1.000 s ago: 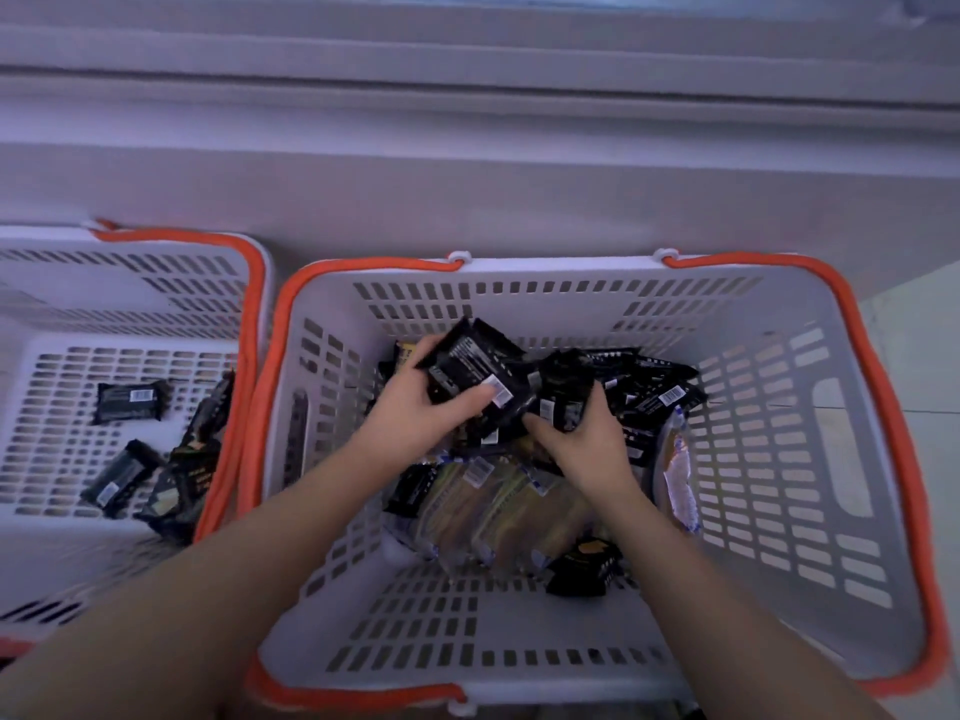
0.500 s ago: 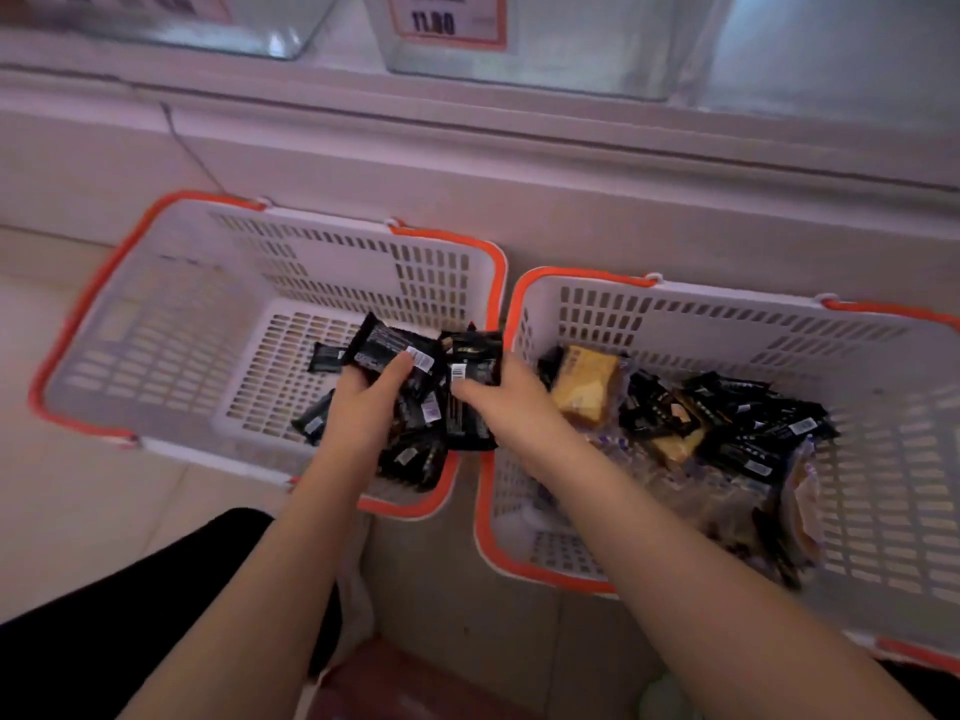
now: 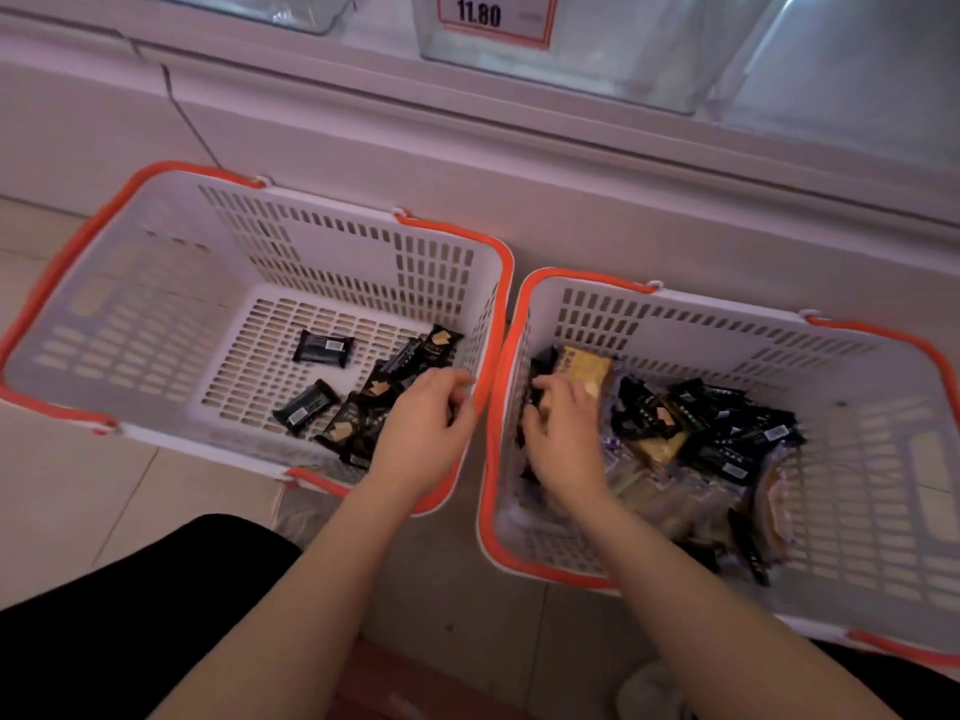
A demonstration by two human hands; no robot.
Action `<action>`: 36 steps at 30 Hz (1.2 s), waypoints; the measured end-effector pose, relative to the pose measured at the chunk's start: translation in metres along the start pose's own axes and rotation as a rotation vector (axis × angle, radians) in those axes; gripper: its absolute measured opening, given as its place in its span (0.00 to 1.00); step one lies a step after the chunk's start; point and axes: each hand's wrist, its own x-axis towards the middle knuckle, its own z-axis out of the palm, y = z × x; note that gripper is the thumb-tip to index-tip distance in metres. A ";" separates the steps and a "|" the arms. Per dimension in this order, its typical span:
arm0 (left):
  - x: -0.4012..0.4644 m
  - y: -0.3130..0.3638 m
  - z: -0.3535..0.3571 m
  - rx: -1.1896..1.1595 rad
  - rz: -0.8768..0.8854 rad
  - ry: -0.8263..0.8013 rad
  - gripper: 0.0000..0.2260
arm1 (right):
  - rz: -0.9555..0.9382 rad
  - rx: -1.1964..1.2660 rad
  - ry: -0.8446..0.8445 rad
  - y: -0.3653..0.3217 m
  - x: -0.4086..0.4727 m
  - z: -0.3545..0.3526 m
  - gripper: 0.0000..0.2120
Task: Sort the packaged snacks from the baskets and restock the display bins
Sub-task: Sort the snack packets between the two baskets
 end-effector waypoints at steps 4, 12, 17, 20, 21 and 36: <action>0.003 0.038 0.027 0.091 0.243 -0.183 0.11 | 0.548 0.032 -0.032 0.074 0.020 -0.006 0.20; 0.017 0.045 0.081 0.417 0.215 -0.537 0.13 | 0.801 0.416 -0.153 0.125 0.051 0.021 0.28; 0.042 0.048 0.113 0.395 0.098 -0.536 0.14 | 0.591 0.268 -0.226 0.153 0.057 -0.011 0.06; 0.061 0.051 0.135 0.292 0.002 -0.463 0.14 | 0.527 0.262 -0.408 0.193 0.041 -0.058 0.02; 0.066 0.051 0.142 0.257 -0.035 -0.437 0.14 | 0.526 0.249 -0.484 0.206 0.031 -0.075 0.06; 0.090 0.009 0.195 0.727 0.026 -0.598 0.27 | 0.168 -0.346 -0.406 0.180 0.078 -0.042 0.18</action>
